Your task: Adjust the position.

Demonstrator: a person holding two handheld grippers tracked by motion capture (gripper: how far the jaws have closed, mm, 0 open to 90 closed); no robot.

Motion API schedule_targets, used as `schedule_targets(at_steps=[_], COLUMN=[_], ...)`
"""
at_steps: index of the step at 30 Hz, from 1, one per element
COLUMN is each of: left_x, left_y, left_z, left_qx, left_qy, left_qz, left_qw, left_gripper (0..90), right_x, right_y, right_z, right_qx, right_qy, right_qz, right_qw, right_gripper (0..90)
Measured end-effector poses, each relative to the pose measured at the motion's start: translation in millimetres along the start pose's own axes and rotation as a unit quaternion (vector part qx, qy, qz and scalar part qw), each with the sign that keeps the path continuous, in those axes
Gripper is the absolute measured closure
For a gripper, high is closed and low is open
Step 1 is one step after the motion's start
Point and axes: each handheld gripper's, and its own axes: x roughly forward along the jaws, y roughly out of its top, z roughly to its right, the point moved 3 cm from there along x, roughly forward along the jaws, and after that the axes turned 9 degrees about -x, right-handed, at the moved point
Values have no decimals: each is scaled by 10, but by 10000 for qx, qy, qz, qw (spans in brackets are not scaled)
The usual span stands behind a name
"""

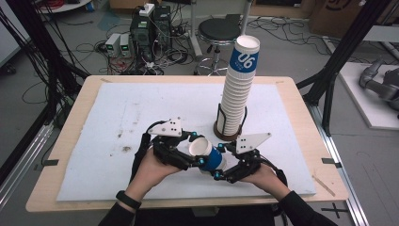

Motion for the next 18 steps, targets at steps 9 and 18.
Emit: schedule_targets(at_steps=[9,18], left_x=[-70,-136], left_y=[5,32], left_z=[-49,-29], left_qx=[-118,-210], left_qy=[-263,-381], left_qz=[685,1463], left_qw=[9972,9883], left_gripper=[293,296], right_x=[-107,-170], right_y=[30,61], right_z=[47,77], right_qx=[194,504], right_qy=[-119,-134], right_qz=[353,782], right_qw=[9991,9956], right_gripper=[161,140])
